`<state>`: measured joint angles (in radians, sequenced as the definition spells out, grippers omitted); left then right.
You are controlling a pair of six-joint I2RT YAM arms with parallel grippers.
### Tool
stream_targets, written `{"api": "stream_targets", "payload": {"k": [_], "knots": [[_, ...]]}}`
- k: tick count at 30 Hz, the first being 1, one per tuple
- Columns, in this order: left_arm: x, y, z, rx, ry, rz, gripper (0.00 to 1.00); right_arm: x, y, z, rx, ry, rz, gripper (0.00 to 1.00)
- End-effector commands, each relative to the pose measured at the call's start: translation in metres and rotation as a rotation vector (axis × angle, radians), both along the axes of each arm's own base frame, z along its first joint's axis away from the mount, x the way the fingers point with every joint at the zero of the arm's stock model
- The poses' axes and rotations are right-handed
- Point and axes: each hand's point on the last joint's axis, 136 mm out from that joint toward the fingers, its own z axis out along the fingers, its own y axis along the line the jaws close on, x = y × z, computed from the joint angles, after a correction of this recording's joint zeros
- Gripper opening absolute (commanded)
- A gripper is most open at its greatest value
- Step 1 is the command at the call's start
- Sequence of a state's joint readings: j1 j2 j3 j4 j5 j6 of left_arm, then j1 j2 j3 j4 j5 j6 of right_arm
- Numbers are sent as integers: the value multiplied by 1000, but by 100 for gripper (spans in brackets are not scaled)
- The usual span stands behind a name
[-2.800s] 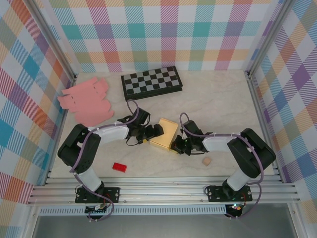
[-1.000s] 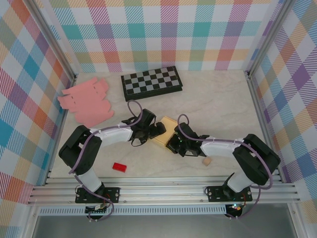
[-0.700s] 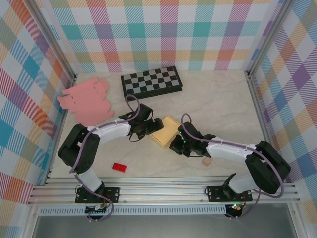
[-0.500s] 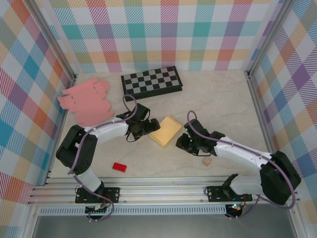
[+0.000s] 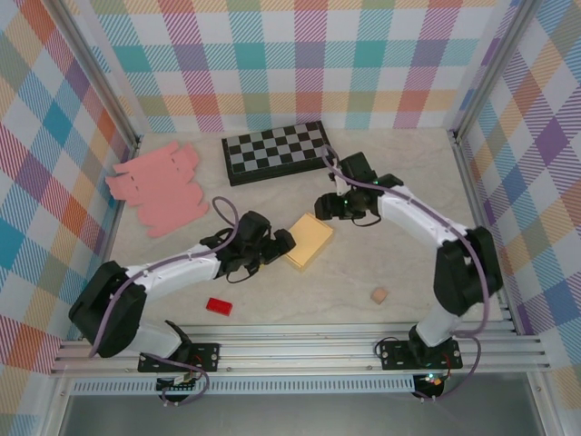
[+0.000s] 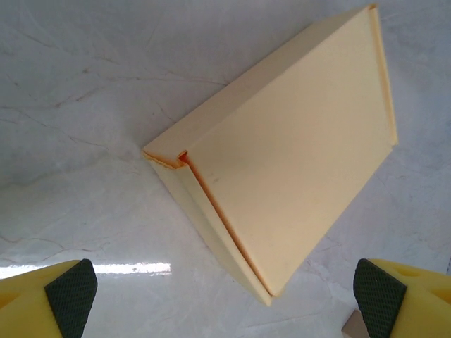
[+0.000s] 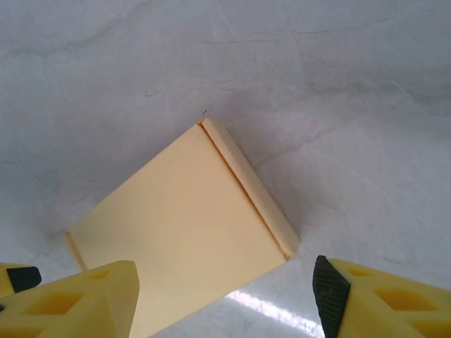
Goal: Fold the paper box
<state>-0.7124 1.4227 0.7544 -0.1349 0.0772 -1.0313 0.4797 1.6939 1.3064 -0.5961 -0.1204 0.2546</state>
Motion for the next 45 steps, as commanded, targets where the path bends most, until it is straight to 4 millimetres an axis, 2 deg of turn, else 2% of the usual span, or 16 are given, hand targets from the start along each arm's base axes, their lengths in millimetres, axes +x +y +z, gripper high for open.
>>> {"api": "stream_targets", "payload": {"k": [1, 7, 10, 16, 25, 28, 36, 41, 45], "knots": [[15, -19, -1, -85, -32, 50, 96, 4, 15, -6, 29, 9, 158, 69], [24, -31, -16, -99, -29, 60, 94, 6, 25, -40, 57, 90, 209, 69], [27, -34, -23, -82, -22, 56, 93, 5, 26, -51, 61, 107, 206, 69], [36, -38, -29, -48, -27, 49, 89, 3, 26, -68, 56, 146, 209, 66], [46, -48, -33, -21, -23, 21, 83, -4, 27, -78, 73, 167, 216, 64], [51, -52, -32, -20, -26, 19, 80, -5, 29, -73, 99, 161, 209, 58], [70, -72, -13, -26, -59, -18, 77, 8, 18, -48, 147, 119, 135, 53], [91, -90, 6, -22, -105, -55, 76, 24, 0, -26, 177, 76, 48, 53], [111, -112, 18, -35, -136, -100, 76, 40, -21, -13, 190, 40, -26, 54]]}}
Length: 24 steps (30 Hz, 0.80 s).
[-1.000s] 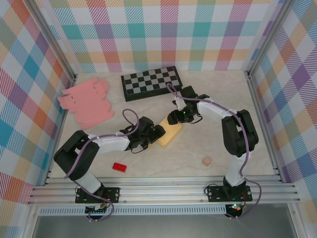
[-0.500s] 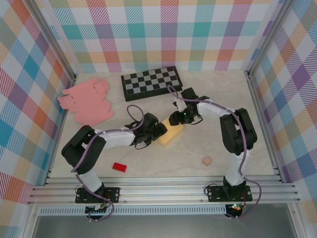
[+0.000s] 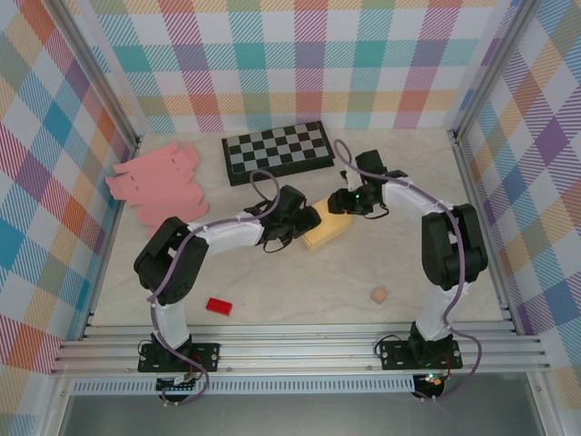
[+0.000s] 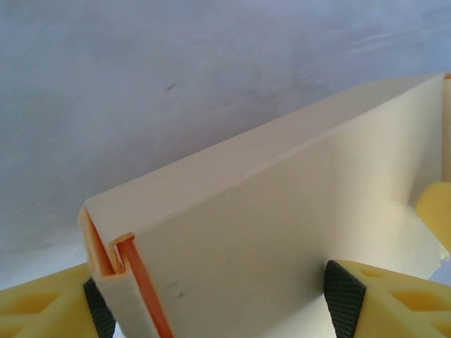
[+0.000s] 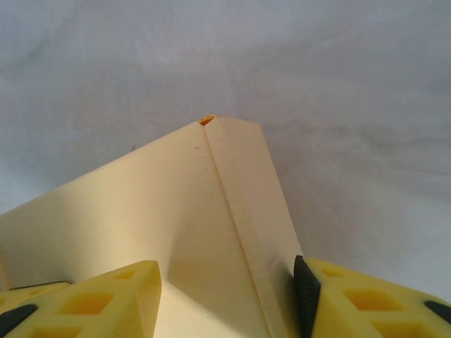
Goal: Fold the paper box
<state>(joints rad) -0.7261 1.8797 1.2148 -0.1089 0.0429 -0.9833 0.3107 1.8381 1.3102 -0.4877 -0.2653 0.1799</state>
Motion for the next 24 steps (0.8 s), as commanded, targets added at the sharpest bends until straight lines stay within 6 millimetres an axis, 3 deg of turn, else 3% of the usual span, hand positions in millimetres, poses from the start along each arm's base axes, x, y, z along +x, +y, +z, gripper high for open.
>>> {"api": "stream_targets", "payload": {"k": [1, 10, 16, 24], "knots": [[23, -36, 25, -60, -80, -86, 76, 0, 7, 28, 106, -15, -9, 54], [95, -101, 41, -149, -187, -212, 76, 46, -58, 35, 70, -72, -195, 54], [131, -148, 22, -211, -212, -278, 73, 73, -87, 28, 18, -109, -249, 54], [151, -166, 4, -210, -213, -272, 73, 97, -130, 6, -49, -141, -293, 54]]}}
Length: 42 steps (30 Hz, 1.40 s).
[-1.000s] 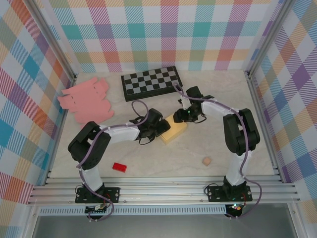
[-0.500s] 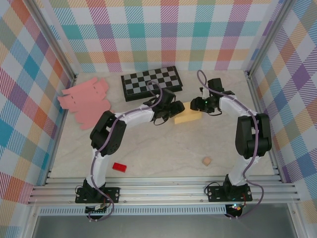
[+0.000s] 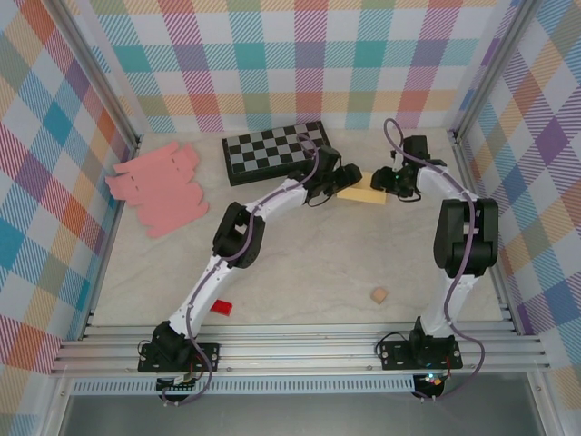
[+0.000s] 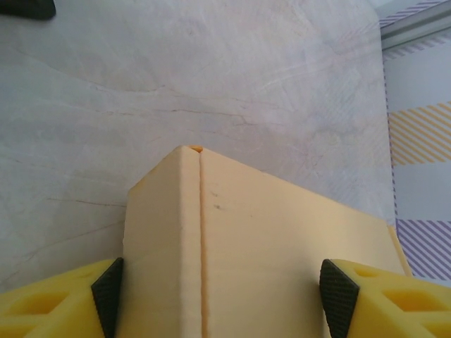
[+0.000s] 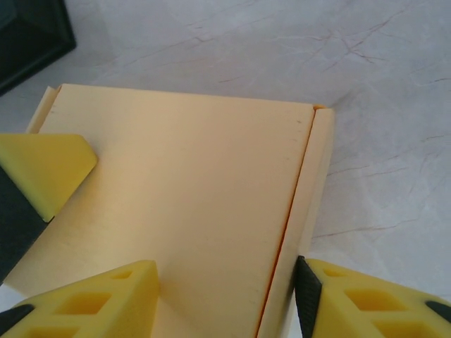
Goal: Fold the paper box
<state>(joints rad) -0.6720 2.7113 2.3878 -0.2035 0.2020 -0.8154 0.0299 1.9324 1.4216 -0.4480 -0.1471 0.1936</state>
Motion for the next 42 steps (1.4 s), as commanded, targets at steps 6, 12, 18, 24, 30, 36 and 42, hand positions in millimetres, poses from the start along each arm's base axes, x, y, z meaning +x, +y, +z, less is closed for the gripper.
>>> {"api": "stream_targets", "payload": {"k": [6, 12, 18, 24, 30, 36, 42], "knots": [[-35, -3, -17, 129, 92, -57, 84, 28, -24, 3, 15, -78, 4, 56], [-35, 44, -30, 338, 119, 6, 90, 23, -33, 8, 16, -72, -33, 59], [-12, 103, -7, 509, 66, 72, 93, 12, -42, 32, -12, -83, -92, 63], [-4, 143, 47, 538, -3, 89, 92, -14, -40, 84, 5, -144, -119, 64], [-25, 204, 125, 486, -97, 133, 92, -65, -15, 136, 54, -240, -74, 64], [-44, 348, 134, 503, -22, 359, 93, -113, 38, 170, 43, -320, 72, 64], [-53, 476, 90, 594, 92, 557, 93, -144, 89, 182, 38, -344, 217, 65]]}}
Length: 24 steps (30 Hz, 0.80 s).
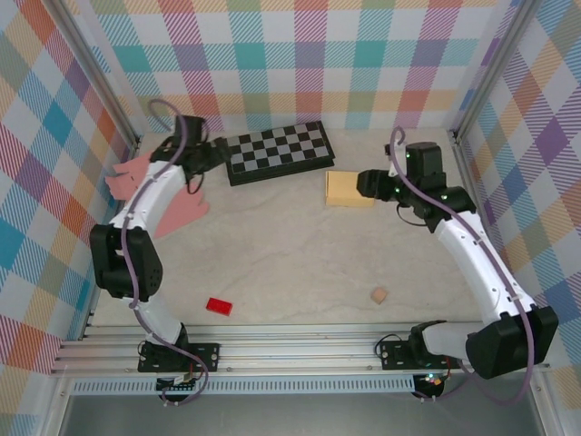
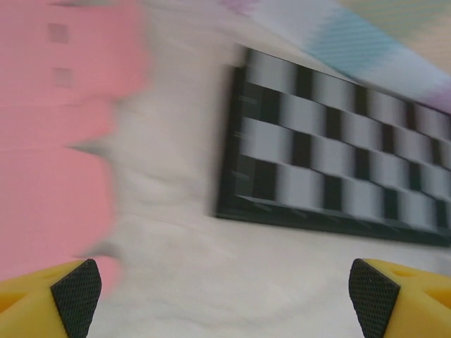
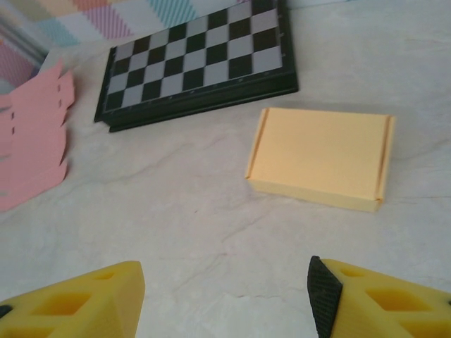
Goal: Fold the paper box
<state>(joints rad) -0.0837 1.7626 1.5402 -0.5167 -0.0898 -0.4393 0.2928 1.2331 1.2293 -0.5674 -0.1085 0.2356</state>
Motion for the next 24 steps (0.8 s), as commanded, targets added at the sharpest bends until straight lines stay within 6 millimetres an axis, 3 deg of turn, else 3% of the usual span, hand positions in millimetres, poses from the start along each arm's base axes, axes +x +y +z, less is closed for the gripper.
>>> {"api": "stream_targets", "payload": {"k": [1, 6, 10, 17, 24], "knots": [[-10, 48, -56, 40, 131, 67, 93, -15, 12, -7, -23, 29, 30, 65], [-15, 95, -113, -72, 274, 177, 91, -29, 45, -11, -32, 39, 119, 65], [-16, 94, -141, -86, 359, 167, 90, -37, 62, -18, -28, 59, 156, 65], [-50, 65, -172, -176, 402, 221, 89, -40, 69, -9, 0, 43, 164, 65], [-118, 4, -181, -208, 401, 194, 88, -45, 71, 1, 20, 32, 175, 66]]}}
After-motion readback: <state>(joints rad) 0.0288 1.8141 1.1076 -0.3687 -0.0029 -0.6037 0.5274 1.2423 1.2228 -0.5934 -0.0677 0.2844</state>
